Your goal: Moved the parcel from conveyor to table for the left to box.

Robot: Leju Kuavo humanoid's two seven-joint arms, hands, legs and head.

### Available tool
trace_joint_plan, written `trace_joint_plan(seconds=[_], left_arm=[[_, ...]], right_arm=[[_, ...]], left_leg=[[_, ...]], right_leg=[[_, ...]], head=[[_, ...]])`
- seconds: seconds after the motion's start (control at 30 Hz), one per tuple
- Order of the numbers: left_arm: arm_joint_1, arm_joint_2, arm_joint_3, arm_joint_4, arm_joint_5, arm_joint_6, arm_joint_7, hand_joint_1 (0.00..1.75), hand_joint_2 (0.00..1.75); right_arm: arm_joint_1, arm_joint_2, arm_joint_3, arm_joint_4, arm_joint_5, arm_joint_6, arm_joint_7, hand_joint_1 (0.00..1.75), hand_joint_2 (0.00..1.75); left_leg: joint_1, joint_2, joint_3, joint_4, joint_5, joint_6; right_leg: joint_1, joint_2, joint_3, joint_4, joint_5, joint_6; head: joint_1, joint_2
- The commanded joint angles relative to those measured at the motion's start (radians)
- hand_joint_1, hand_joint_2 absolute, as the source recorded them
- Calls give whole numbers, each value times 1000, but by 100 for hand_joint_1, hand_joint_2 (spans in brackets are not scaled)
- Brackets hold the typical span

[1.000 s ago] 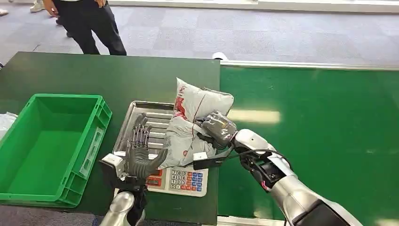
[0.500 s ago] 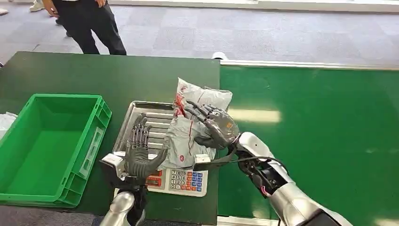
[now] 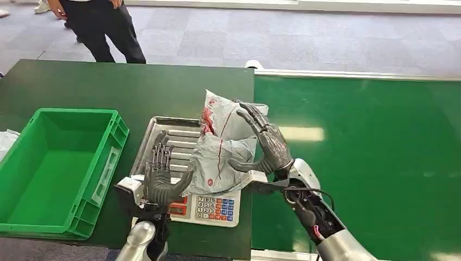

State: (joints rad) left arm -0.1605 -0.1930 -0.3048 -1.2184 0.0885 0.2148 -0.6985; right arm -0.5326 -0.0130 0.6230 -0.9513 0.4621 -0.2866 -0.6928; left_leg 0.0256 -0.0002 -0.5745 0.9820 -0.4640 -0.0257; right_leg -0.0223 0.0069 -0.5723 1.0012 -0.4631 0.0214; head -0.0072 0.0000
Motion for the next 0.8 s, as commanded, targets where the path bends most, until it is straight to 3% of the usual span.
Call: trace_joint_plan(seconds=[0.03, 0.23, 0.43, 0.53, 0.8], left_arm=[[-9, 10, -5, 18, 7, 12, 0, 0, 175], [7, 24, -11, -54, -27, 27, 0, 0, 175], [7, 29, -12, -86, -44, 29, 0, 0, 175], [-11, 49, -34, -149, -128, 100, 0, 0, 175], [-19, 50, -32, -141, -125, 99, 0, 0, 175]], right_arm=[[184, -6, -239, -256, -199, 36, -5, 0, 175], [341, 45, -413, -403, -326, 62, -5, 0, 175], [373, 65, -447, -420, -335, 66, -5, 0, 175], [427, 87, -486, -431, -350, 92, 3, 0, 175], [430, 88, -489, -424, -349, 95, 1, 0, 175]], left_leg=[[-1, -3, 1, -1, 1, 2], [-1, -5, 0, -2, 0, 2], [-1, -2, 0, -1, 0, 2], [0, -2, -1, -1, 0, 1], [-1, 0, 1, -2, 0, 3]], right_leg=[[0, -4, 2, -1, -1, -2], [0, -5, 2, -1, -1, -2], [0, -2, 1, -1, -1, -2], [0, -2, 0, 0, -1, -1], [0, -1, 1, -1, 0, -3]], head=[[0, 0], [0, 0], [0, 0], [0, 0], [0, 0]])
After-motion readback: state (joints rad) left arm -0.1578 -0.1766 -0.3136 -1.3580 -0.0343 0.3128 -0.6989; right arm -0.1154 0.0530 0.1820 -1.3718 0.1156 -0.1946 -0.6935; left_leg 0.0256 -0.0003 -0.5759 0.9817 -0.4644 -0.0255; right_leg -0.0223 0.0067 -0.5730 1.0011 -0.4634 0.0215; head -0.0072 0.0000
